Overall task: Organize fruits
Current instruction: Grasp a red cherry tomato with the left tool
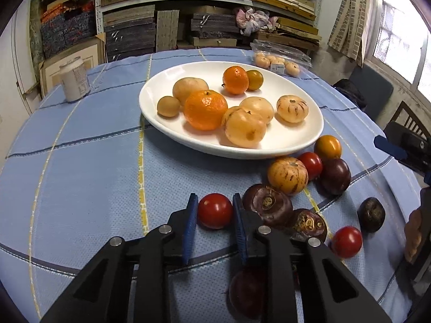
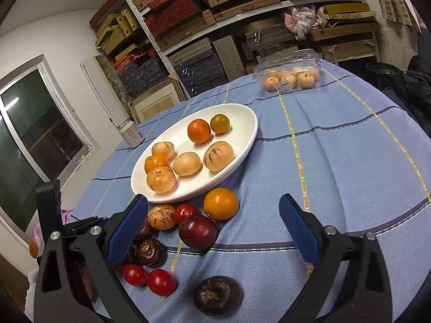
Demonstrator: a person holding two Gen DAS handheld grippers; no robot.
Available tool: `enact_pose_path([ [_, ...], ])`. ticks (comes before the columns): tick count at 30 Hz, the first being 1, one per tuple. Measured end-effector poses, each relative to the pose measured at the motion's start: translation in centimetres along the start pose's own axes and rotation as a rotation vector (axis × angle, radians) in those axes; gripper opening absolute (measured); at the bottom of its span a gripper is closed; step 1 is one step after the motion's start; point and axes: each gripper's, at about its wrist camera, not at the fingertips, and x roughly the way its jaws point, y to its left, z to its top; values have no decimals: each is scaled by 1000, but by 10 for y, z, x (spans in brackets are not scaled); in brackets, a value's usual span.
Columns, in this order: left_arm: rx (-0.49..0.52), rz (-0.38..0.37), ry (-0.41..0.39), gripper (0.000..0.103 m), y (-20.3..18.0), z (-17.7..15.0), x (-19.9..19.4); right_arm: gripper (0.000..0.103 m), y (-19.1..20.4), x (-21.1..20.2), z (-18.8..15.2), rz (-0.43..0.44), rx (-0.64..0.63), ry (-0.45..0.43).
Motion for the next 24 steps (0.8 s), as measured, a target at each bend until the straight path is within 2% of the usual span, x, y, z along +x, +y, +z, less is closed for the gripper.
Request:
enact_pose_path([
  [4,-40,-31,20,26,7,2,6,96,-1,1,0,-4,-4,6],
  [18,-9,9,9,26,0,-3,0,96,-2,4,-2,-3,-4,16],
  [21,10,63,1,26,-5,-6,-4,96,-2,5,-3,-4,-4,20],
  [24,11,158,-68,26,-7,-7,-26,96,-2,5,-3,-3,-9,20],
])
